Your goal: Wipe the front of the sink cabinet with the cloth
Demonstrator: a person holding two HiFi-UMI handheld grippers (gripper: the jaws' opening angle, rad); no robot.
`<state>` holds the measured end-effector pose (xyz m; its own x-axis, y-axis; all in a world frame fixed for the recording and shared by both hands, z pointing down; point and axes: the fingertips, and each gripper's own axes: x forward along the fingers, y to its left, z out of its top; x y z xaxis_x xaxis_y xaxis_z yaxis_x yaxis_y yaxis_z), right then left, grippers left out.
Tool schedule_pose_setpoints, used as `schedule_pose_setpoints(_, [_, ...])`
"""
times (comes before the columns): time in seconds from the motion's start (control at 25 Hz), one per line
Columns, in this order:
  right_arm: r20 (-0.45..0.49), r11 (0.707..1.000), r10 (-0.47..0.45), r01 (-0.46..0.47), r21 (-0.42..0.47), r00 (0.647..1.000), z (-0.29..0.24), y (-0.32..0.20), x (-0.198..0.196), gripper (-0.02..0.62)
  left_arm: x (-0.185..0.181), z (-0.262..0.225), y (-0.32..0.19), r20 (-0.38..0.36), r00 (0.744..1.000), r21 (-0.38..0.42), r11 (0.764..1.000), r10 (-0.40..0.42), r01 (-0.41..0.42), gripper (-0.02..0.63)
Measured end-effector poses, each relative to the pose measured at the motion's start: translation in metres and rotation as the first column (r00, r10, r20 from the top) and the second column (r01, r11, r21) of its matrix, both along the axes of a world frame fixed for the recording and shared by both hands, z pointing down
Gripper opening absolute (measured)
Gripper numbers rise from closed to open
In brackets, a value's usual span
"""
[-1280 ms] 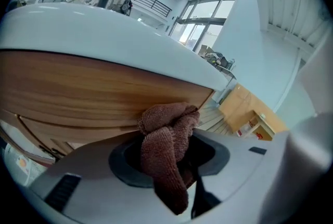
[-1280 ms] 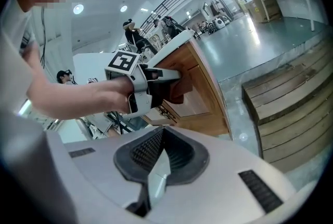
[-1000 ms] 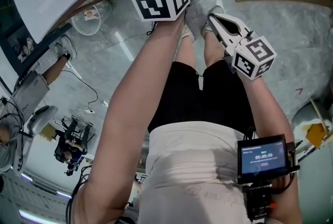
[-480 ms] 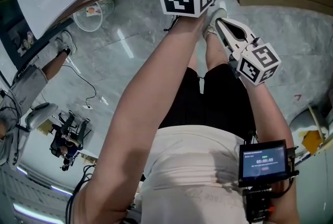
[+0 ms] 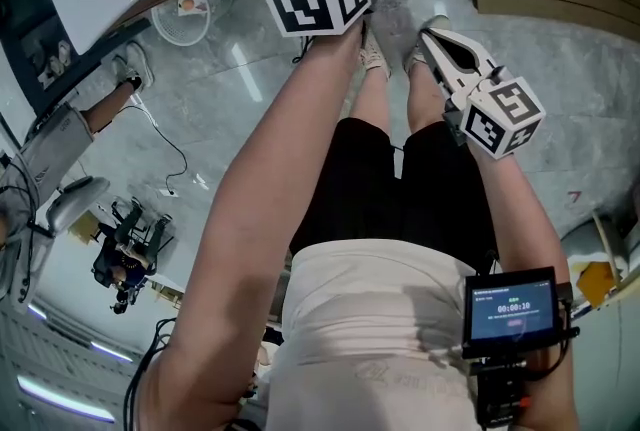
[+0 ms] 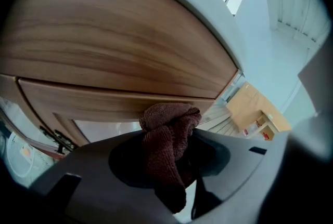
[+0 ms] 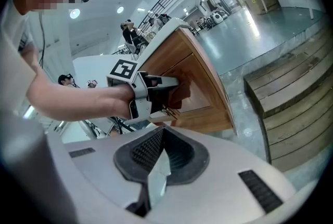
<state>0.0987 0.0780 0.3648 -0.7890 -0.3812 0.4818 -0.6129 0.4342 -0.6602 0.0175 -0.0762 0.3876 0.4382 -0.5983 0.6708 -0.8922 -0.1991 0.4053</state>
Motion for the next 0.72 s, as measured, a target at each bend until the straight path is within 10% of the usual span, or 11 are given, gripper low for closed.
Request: schedule_pose_setpoints(0.72, [0.007, 1.0, -0.01, 0.01, -0.007, 1.0, 0.001, 0.006, -0.004, 0.012, -0.136, 0.002, 0.035, 0.159, 0.953, -0.058, 0.961, -0.258, 0.27, 0.173])
